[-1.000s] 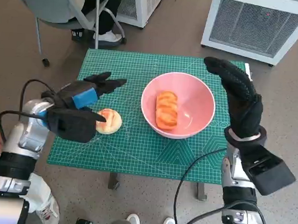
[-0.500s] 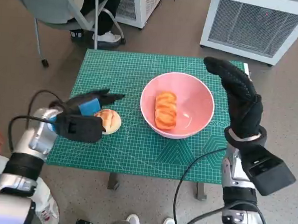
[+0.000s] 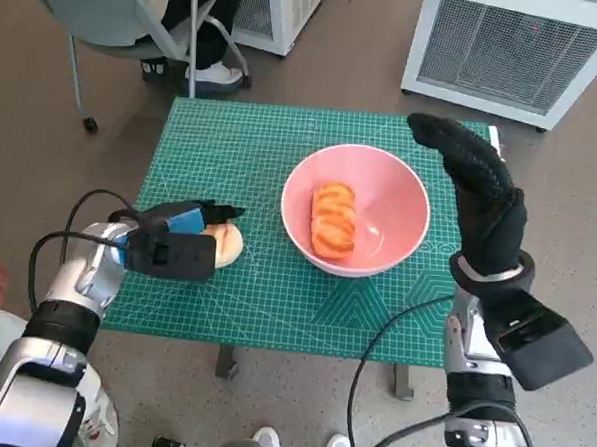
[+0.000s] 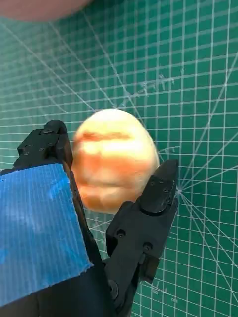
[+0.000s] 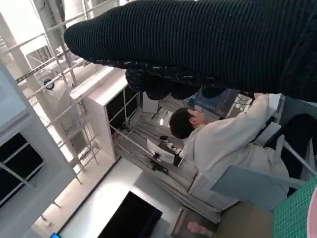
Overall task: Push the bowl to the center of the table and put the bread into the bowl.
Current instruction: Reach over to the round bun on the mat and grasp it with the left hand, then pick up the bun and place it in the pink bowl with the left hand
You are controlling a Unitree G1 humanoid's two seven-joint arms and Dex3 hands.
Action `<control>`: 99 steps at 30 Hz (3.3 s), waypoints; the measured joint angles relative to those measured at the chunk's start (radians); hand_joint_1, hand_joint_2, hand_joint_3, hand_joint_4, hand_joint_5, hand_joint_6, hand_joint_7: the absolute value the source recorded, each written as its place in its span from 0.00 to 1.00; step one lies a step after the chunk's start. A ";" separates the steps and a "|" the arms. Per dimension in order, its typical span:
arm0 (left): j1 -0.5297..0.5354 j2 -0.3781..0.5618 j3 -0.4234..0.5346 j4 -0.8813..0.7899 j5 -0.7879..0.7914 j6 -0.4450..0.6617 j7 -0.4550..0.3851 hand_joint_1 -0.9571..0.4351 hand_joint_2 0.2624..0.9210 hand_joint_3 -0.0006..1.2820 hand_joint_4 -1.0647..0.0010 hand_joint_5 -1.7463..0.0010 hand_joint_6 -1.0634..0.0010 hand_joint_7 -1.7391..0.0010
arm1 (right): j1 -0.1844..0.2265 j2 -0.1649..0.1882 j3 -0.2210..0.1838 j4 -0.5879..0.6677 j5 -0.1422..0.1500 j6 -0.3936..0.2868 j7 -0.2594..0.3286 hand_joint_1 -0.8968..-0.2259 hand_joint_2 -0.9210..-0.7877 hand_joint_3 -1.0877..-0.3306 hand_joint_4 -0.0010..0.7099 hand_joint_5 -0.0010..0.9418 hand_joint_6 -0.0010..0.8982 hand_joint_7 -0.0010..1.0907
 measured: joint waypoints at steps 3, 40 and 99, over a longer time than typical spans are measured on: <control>-0.020 -0.011 -0.012 0.026 0.007 0.010 0.008 0.52 0.82 0.00 0.74 0.98 0.65 0.96 | 0.000 0.000 0.001 0.001 -0.003 0.000 0.000 0.50 0.00 0.37 0.27 0.28 0.00 0.70; -0.102 0.017 0.140 -0.247 -0.091 -0.182 0.207 0.69 1.00 0.07 0.41 0.33 0.40 0.30 | 0.000 0.002 0.004 0.007 -0.002 -0.001 0.000 0.48 0.00 0.36 0.21 0.37 0.00 0.70; -0.364 -0.403 -0.026 0.166 -0.035 -0.147 0.124 0.29 1.00 0.07 0.97 0.97 1.00 0.70 | 0.001 0.001 -0.009 0.007 0.033 -0.004 0.018 0.47 0.00 0.39 0.18 0.42 0.00 0.69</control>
